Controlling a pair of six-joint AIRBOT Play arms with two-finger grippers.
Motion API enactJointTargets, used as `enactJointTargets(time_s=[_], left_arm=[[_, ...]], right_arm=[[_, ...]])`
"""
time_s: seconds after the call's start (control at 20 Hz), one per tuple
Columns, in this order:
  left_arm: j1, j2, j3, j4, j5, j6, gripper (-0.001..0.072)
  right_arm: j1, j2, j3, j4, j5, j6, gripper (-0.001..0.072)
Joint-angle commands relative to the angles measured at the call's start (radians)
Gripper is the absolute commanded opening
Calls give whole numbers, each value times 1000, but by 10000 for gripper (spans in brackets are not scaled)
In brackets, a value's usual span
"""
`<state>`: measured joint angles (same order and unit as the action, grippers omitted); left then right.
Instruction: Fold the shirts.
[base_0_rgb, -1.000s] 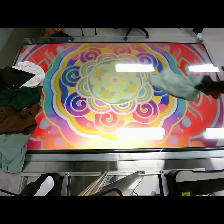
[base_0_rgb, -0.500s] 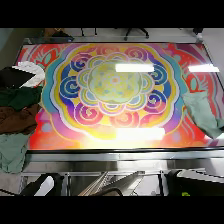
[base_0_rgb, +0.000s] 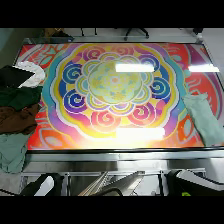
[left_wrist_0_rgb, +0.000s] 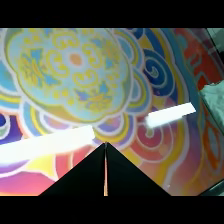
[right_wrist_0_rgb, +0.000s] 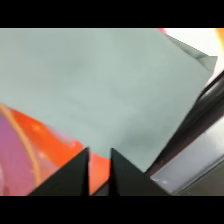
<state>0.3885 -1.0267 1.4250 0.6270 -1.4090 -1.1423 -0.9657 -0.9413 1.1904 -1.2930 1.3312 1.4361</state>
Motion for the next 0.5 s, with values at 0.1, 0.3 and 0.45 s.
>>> enactJointTargets(time_s=[0.1, 0.3, 0.45], left_arm=[[1, 0, 0, 5, 24, -4, 13], [-39, 126, -181, 8, -47, -38, 11], [-141, 316, -475, 10, -16, -49, 12]], right_arm=[[310, 144, -4, 280, 3, -54, 20], [789, 245, -174, 307, -132, 33, 20], [1115, 248, -340, 300, -298, 54, 20]])
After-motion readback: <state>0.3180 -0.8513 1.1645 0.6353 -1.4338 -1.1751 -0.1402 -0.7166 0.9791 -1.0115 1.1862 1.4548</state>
